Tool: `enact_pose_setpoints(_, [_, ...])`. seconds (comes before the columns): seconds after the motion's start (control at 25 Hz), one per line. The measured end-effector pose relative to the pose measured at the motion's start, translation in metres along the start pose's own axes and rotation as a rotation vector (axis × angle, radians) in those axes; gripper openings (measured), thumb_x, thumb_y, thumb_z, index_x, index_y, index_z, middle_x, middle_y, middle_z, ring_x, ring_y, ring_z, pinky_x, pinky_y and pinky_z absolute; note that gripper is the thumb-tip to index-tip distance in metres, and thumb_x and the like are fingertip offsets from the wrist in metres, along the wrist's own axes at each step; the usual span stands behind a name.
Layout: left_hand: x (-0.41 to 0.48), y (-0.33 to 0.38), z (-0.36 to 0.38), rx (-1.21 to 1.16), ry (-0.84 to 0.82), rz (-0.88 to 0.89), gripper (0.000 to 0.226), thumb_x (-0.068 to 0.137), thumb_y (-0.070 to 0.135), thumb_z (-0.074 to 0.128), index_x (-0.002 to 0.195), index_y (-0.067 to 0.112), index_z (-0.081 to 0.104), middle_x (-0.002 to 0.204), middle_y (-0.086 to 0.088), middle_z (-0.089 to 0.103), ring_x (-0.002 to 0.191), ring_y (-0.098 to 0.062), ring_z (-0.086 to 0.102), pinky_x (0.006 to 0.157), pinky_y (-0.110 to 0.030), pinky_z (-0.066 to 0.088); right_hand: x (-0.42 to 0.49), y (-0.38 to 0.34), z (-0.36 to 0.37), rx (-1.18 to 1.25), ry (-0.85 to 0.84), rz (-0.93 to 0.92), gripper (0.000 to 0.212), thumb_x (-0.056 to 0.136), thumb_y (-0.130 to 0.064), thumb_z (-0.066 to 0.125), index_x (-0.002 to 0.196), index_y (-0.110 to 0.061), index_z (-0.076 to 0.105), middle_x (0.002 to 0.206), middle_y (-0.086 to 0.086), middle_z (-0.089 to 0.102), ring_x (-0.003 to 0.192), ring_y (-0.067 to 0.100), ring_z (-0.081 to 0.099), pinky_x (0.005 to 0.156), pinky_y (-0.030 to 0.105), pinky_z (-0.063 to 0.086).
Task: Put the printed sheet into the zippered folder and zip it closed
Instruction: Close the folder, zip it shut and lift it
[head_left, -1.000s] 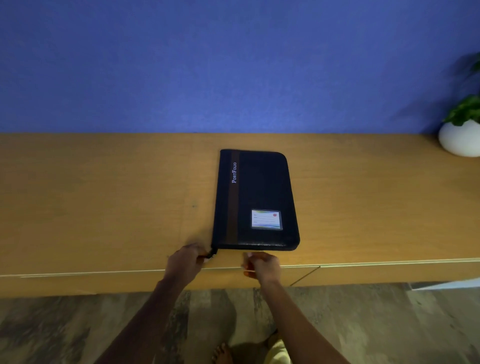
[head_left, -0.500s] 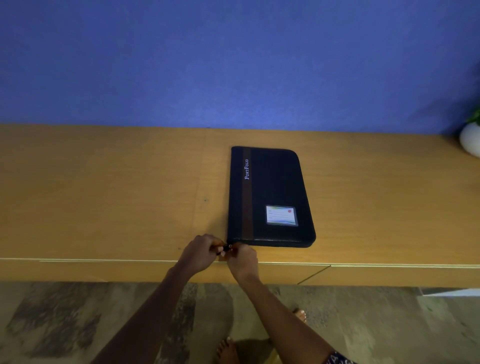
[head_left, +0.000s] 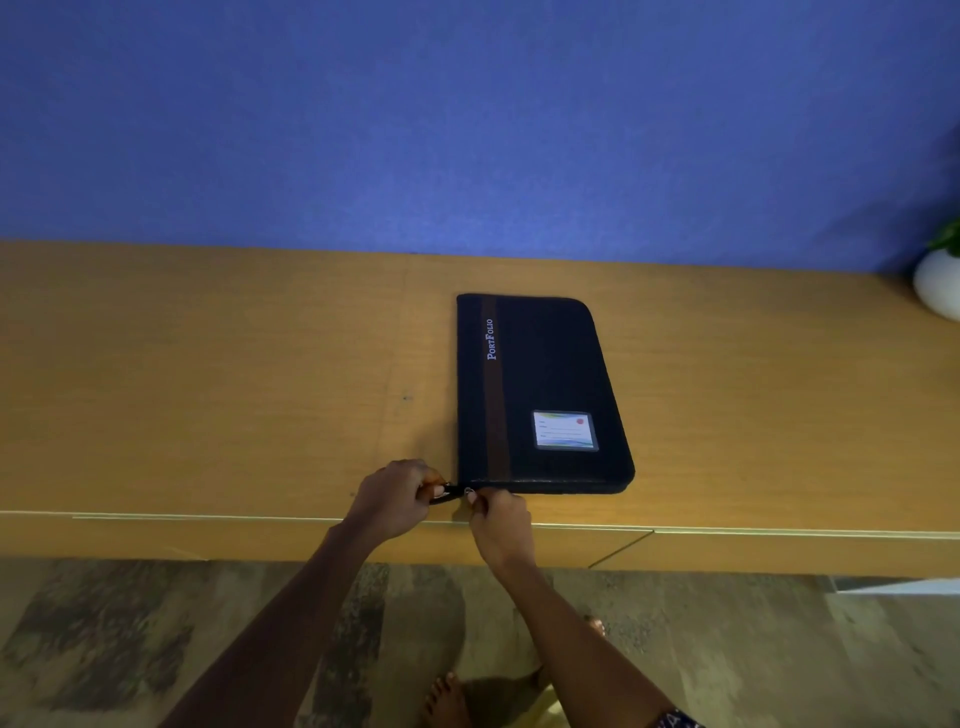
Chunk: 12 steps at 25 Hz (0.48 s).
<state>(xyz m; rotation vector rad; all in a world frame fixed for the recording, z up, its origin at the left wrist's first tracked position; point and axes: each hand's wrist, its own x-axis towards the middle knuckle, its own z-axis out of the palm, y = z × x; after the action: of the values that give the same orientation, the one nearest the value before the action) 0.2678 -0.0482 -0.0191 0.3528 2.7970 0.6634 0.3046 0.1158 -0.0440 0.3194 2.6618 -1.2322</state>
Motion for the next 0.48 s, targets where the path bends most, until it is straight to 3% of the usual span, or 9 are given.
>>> enact_pose_setpoints(0.2, [-0.003,0.004,0.008,0.019,0.029,0.025,0.02,0.094,0.026,0.055,0.108,0.026,0.069,0.098,0.008,0.063,0.088,-0.009,0.055,0.067,-0.023,0.039,-0.005,0.008,0.0,-0.002,0.042,0.021,0.026,0.097,-0.025,0.051,0.098,-0.008,0.07,0.091,0.011,0.072,0.081,0.022,0.066,0.076,0.037,0.055])
enact_pose_setpoints(0.36, [-0.008,-0.025,-0.004,0.056,0.059,-0.062,0.018,0.093,0.026,0.055,0.105,0.026,0.069,0.103,0.007,0.064,0.094,-0.014,0.059,0.069,-0.026,0.042,0.008,0.051,-0.047,0.006,0.231,0.272,0.017,0.092,-0.014,0.057,0.092,-0.004,0.071,0.091,0.015,0.071,0.072,0.021,0.06,0.069,0.031,0.05])
enact_pose_setpoints(0.48, [-0.007,-0.046,-0.014,0.093,0.08,-0.128,0.019,0.094,0.026,0.055,0.106,0.025,0.07,0.105,0.005,0.066,0.095,-0.018,0.061,0.068,-0.027,0.043,0.015,0.087,-0.088,-0.095,0.271,0.295,0.021,0.094,-0.014,0.054,0.09,-0.005,0.072,0.087,0.016,0.072,0.068,0.024,0.06,0.065,0.032,0.05])
